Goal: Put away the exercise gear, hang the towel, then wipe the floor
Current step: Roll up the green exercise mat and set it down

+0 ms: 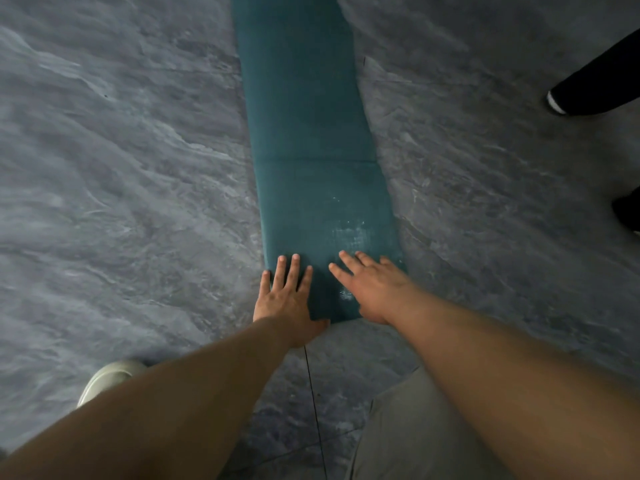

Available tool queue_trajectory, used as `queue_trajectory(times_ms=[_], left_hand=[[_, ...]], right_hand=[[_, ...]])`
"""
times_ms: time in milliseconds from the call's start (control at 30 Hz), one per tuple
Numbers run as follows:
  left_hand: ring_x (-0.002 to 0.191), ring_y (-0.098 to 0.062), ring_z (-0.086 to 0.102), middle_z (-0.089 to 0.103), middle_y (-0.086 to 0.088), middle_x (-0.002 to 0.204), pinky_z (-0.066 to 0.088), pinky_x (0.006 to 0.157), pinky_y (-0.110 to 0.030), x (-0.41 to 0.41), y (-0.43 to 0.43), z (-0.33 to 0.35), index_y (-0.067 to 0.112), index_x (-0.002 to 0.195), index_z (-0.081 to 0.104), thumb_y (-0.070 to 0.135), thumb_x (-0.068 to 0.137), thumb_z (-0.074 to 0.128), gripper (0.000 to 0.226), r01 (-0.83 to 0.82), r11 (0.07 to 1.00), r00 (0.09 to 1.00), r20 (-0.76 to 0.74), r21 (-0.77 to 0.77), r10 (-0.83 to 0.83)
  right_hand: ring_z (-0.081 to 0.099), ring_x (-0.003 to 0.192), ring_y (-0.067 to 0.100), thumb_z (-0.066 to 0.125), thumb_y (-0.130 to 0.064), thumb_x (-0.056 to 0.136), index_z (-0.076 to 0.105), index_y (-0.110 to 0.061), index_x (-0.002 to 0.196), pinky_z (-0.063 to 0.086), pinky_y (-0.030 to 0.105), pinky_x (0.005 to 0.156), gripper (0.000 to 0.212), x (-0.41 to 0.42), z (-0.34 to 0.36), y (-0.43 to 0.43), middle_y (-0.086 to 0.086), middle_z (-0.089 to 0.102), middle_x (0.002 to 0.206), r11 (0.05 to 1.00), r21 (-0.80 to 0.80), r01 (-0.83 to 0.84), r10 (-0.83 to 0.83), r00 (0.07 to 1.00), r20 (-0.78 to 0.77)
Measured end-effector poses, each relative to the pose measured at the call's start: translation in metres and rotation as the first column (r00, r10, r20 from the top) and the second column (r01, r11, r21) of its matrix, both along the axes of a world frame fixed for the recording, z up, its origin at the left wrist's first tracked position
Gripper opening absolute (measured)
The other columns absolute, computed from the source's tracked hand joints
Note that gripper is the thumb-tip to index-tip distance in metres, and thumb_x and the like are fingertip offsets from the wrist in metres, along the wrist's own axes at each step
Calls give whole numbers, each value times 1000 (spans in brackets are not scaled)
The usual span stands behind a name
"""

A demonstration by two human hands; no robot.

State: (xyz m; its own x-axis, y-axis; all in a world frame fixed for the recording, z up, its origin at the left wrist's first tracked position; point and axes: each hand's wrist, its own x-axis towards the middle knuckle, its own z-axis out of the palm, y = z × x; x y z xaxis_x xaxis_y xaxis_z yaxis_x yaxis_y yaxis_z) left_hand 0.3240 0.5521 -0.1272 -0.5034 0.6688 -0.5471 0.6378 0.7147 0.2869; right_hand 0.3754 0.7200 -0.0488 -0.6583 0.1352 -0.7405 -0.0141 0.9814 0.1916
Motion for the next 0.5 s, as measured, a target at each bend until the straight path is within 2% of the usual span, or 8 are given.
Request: queue_trajectory(times_ms=[167,267,400,500], left_hand=[[148,-32,-27,-31,-7,161,-2,122,-53,-9,-1,-3,21,156,-17,72,69,69,132,81,995,996,34,-61,-79],[147,-35,-28,-32,-10,160,0,122,-54,-10,-4,-3,19,155,-22,57,71,78,136,141,984,990,-3,-111,-142],[148,-34,-26,-32,-11,160,6,121,-57,-11,-9,1,18,154,-23,32,84,70,118,173,976,981,-62,-135,-183],[148,-34,-26,-34,-12,159,10,120,-58,-10,-12,2,18,155,-22,31,86,69,115,177,975,978,-89,-135,-190]], right_hand=[[9,151,30,69,-21,87,-2,-35,156,27,51,115,101,-5,-12,2,0,-11,165,1000,-16,6,-2,975,224],[11,151,31,72,-27,86,-5,-40,155,32,50,112,105,-10,-19,5,-5,-20,163,999,2,33,-32,945,326],[7,151,30,76,-24,83,-13,-44,152,31,52,114,114,-14,-22,7,-9,-31,159,998,7,66,-63,916,395],[5,152,30,76,-23,83,-16,-45,151,32,53,114,116,-13,-24,7,-10,-34,157,997,8,74,-71,909,411]])
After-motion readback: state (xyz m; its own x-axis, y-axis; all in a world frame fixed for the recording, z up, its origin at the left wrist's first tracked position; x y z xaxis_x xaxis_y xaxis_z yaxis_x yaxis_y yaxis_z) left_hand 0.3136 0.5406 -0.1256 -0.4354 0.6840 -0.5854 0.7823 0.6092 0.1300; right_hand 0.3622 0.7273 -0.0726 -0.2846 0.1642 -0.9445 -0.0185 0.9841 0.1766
